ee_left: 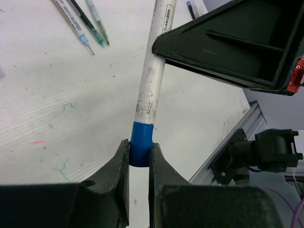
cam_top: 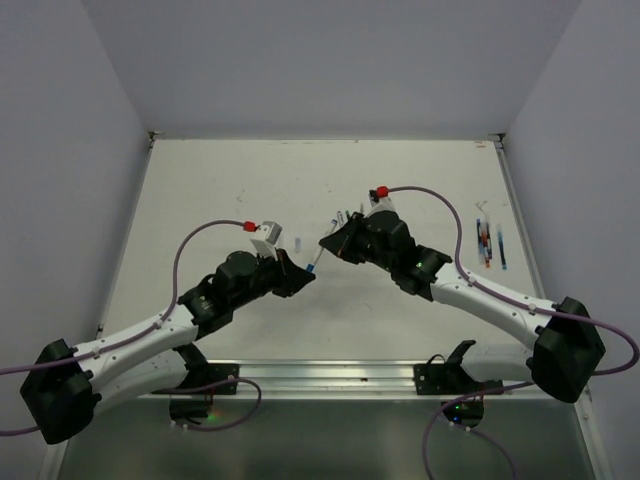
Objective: Open the pen caps
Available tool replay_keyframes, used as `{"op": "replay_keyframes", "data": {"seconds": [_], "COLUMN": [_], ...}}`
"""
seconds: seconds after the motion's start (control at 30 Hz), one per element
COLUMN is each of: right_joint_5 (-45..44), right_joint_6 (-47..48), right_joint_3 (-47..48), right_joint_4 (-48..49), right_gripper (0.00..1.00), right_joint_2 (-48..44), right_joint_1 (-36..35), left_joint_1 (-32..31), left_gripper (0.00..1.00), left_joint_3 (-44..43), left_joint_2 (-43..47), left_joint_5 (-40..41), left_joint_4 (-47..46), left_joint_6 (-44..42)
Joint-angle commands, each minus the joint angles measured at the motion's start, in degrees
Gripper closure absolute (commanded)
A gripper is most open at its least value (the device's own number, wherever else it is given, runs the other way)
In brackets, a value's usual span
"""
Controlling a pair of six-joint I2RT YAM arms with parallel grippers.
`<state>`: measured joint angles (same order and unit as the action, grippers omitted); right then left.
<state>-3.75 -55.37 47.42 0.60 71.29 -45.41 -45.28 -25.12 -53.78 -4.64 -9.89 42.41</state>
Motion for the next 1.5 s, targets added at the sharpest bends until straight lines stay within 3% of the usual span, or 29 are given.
{"op": "replay_keyframes", "data": {"seconds": [0.0,0.07,0.1,0.17,0.2,0.33,0.4,0.57,0.67,0.73,0.8,0.83,0.9,0.93,0.97,1.03,1.07,1.17,1.27,1.33,1.47], "right_joint_5": [-15.1,-16.2,-15.9,-13.5,-12.1,-3.9,1.9,14.4,27.1,30.3,29.2,27.7,25.4,23.0,21.3,18.8,17.0,15.8,19.6,16.8,11.6], "right_joint_6": [0.6,1.1,1.2,3.5,4.2,7.3,7.2,3.7,-0.7,-0.1,2.8,3.7,8.6,10.2,13.2,16.1,19.2,25.0,29.4,31.9,35.2], "right_joint_3": [4.6,5.1,4.9,3.7,2.8,2.8,2.1,-0.5,-2.3,-1.1,1.8,3.4,6.4,9.4,11.3,14.8,18.5,26.1,29.5,33.2,36.1], "right_joint_4": [-11.0,-13.4,-13.5,-8.4,-6.4,1.7,5.0,13.2,29.4,32.5,25.3,22.8,10.6,6.7,-2.5,-10.2,-17.4,-30.1,-34.8,-38.4,-42.3], "right_gripper": [1.00,1.00,1.00,1.00,1.00,1.00,1.00,1.00,1.00,1.00,1.00,1.00,1.00,1.00,1.00,1.00,1.00,1.00,1.00,1.00,1.00], "right_joint_2": [-0.4,0.2,0.3,-0.3,-0.2,0.7,1.0,1.8,5.3,7.2,7.5,7.8,8.3,9.3,9.9,11.8,14.4,22.5,29.1,32.1,37.3], "right_joint_1": [1.1,1.1,1.1,1.2,1.5,4.4,8.1,19.4,23.5,23.8,23.8,23.9,23.9,24.0,24.0,24.3,24.6,26.1,28.2,28.3,28.7], "left_joint_1": [-0.9,-1.5,-1.5,-1.5,-1.5,-1.5,-1.6,-1.6,-1.6,-1.6,-1.6,-1.6,-1.6,-1.6,-1.5,-0.6,0.3,6.1,13.9,17.0,18.7], "left_gripper": [1.00,1.00,1.00,1.00,1.00,1.00,1.00,1.00,1.00,1.00,1.00,1.00,1.00,1.00,1.00,1.00,1.00,1.00,1.00,1.00,1.00], "left_joint_3": [-3.2,-4.0,-3.8,-1.7,-0.7,5.0,6.7,9.1,12.3,13.4,13.3,12.7,7.4,5.0,0.3,-3.3,-4.5,-5.7,-7.0,-8.4,-9.9], "left_joint_2": [2.8,2.9,2.8,2.8,3.0,0.6,1.2,4.3,5.7,5.8,6.4,6.9,7.7,7.5,5.7,3.5,2.5,1.8,-1.1,-3.1,-8.6], "left_joint_5": [27.2,27.6,23.0,12.2,1.5,-20.0,-24.9,-27.5,-28.8,-28.7,-26.8,-25.3,-13.9,-8.3,4.1,13.4,17.3,16.0,16.3,18.3,25.2], "left_joint_4": [21.0,21.1,18.8,6.2,2.1,-17.5,-26.2,-27.3,-31.6,-32.3,-30.6,-24.7,-12.9,0.5,7.0,19.8,21.0,20.4,20.6,21.1,21.0], "left_joint_6": [-0.1,-1.2,-2.5,-8.9,-9.3,-2.2,1.2,2.5,4.7,5.7,4.8,3.9,-1.0,-2.3,-3.0,-2.8,-3.1,-4.3,-4.3,-4.3,-2.9]}}
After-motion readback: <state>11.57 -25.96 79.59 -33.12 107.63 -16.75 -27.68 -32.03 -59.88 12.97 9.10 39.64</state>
